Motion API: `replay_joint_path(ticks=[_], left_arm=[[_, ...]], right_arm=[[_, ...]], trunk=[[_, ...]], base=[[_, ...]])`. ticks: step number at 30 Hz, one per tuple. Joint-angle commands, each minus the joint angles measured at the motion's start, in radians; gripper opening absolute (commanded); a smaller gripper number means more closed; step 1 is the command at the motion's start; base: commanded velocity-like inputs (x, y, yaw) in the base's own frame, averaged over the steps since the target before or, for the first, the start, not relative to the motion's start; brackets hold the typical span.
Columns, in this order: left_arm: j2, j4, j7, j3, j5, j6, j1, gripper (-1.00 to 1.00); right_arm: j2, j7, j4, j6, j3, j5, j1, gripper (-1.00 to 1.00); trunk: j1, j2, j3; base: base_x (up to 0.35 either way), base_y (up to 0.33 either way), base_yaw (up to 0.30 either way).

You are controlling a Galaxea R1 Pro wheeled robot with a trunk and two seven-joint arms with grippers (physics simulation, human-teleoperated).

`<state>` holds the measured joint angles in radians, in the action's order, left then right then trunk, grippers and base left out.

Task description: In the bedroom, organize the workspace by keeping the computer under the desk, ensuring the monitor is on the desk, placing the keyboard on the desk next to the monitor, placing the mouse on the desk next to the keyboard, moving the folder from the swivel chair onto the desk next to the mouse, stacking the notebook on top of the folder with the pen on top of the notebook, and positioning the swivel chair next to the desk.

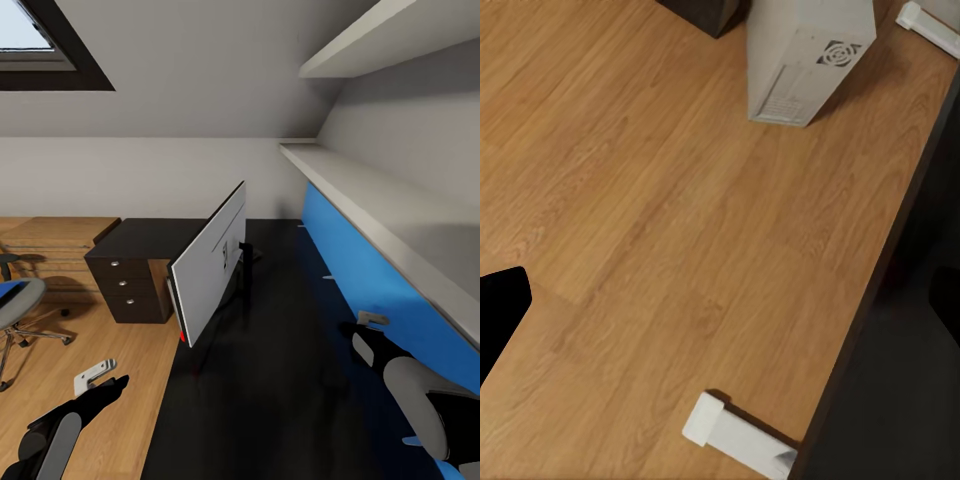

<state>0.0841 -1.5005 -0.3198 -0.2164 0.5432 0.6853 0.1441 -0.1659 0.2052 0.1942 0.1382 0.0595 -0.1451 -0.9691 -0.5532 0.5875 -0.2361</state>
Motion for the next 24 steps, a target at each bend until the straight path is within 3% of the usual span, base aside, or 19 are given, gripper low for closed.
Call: replay_joint_path(ticks=[1, 12, 24], left_arm=[[0.000, -0.001, -0.008, 0.000, 0.011, 0.003, 0.001, 1.00], [0.000, -0.001, -0.008, 0.000, 0.011, 0.004, 0.001, 1.00], [0.000, -0.001, -0.007, 0.000, 0.011, 0.005, 0.001, 1.00]], right_arm=[[0.000, 0.002, 0.002, 0.004, 0.002, -0.007, 0.000, 1.00], [0.000, 0.002, 0.003, 0.000, 0.005, -0.005, 0.000, 1.00], [-0.001, 0.002, 0.003, 0.000, 0.005, -0.004, 0.000, 1.00]], trunk=[[0.000, 0.001, -0.002], [0.000, 0.001, -0.003], [0.000, 0.001, -0.019]], base=[[0.000, 0.000, 0.000], [0.000, 0.000, 0.000], [0.000, 0.000, 0.000]])
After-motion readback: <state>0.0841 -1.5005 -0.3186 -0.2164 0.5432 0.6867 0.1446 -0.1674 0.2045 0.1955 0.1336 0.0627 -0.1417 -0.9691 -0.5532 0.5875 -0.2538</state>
